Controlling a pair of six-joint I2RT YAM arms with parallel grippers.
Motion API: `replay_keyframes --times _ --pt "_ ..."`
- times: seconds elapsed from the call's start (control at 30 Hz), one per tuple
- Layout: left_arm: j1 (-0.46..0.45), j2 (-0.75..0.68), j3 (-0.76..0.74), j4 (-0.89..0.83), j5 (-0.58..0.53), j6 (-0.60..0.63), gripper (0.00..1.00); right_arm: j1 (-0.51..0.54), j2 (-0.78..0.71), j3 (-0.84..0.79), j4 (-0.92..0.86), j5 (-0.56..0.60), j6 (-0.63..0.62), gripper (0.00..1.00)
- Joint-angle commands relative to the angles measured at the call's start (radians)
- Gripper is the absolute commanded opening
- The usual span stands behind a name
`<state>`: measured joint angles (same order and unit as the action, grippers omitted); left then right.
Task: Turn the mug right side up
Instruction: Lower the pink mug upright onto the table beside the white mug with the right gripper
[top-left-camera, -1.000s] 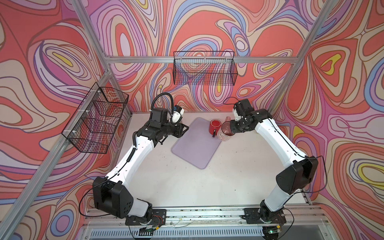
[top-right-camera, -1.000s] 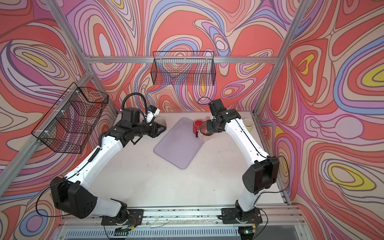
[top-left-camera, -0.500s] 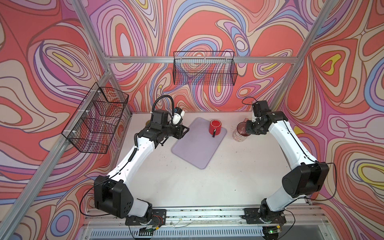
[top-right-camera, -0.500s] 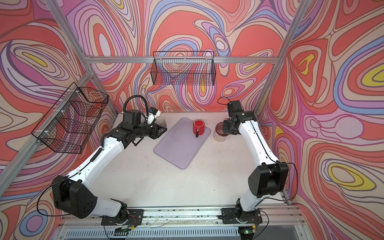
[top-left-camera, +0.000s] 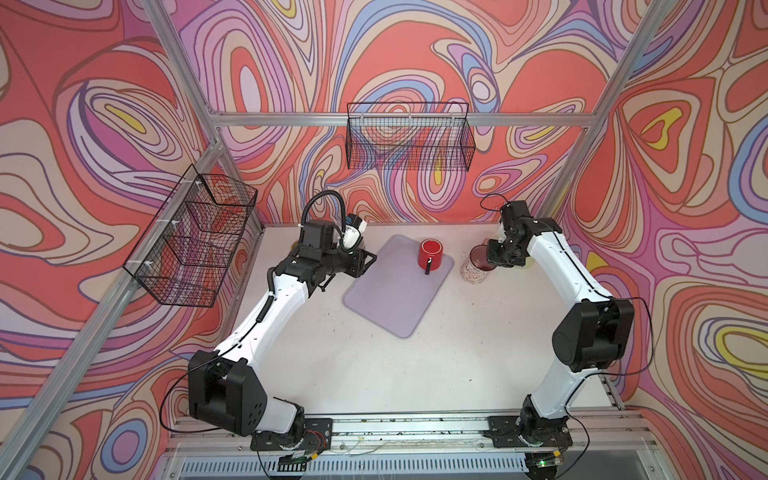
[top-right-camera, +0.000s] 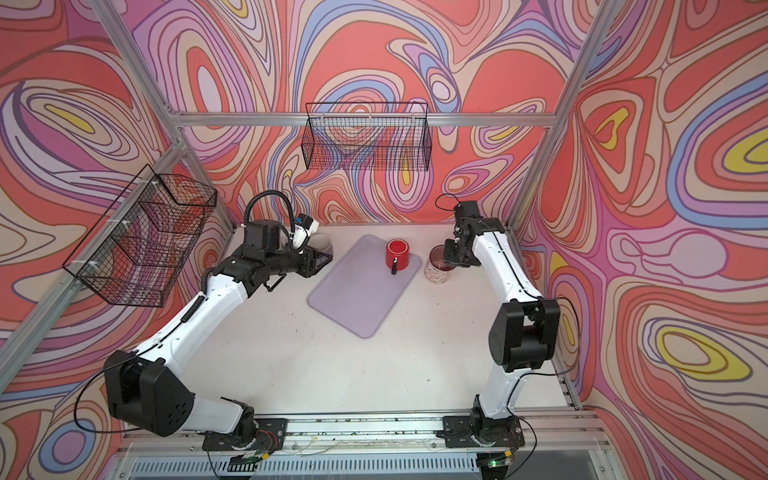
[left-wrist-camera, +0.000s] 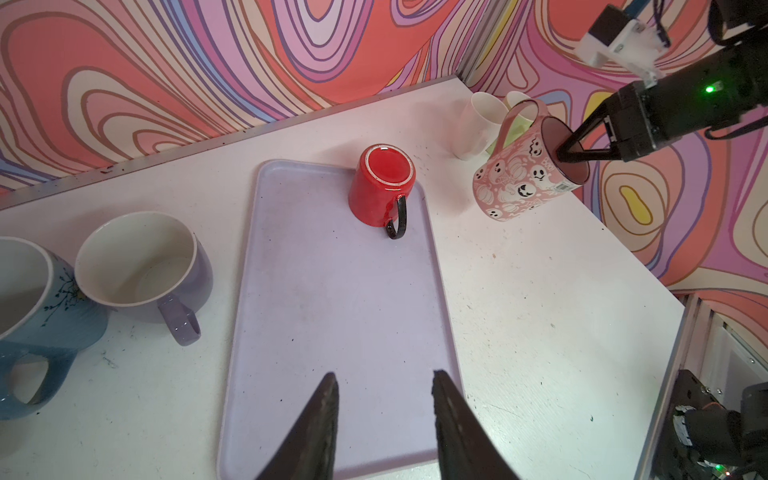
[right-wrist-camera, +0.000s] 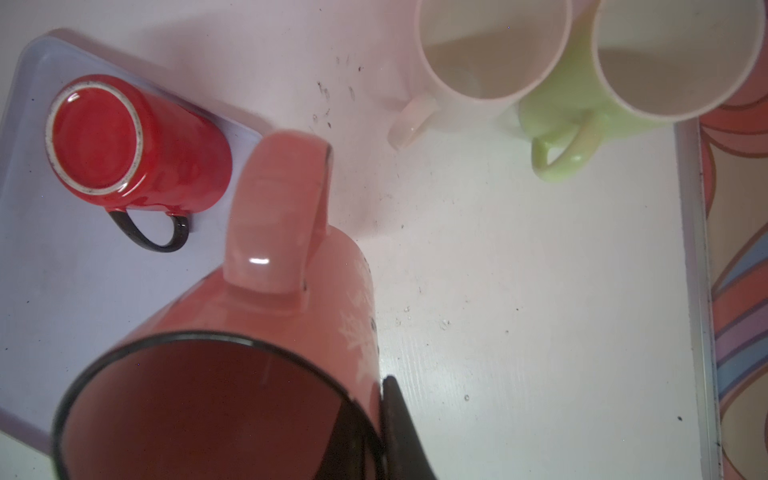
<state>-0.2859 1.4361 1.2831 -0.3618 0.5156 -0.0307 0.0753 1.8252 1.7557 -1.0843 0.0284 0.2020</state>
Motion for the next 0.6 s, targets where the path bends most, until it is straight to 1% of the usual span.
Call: replay_keyframes --times 0.0,0.3,0.57 --pt "0.011 0.004 -0.014 0.022 0.022 -0.001 0.4 -0.001 0.035 0.107 0.056 -0.018 -0.067 0.0" --pt "0.015 -0.005 -0.022 0.03 0.033 -0.01 0.4 -0.001 0.198 0.297 0.014 0.043 -0.122 0.0" --pt "0.016 -0.011 -0.028 0.035 0.037 -0.013 0.4 -0.002 0.318 0.394 0.001 0.064 -0.166 0.0"
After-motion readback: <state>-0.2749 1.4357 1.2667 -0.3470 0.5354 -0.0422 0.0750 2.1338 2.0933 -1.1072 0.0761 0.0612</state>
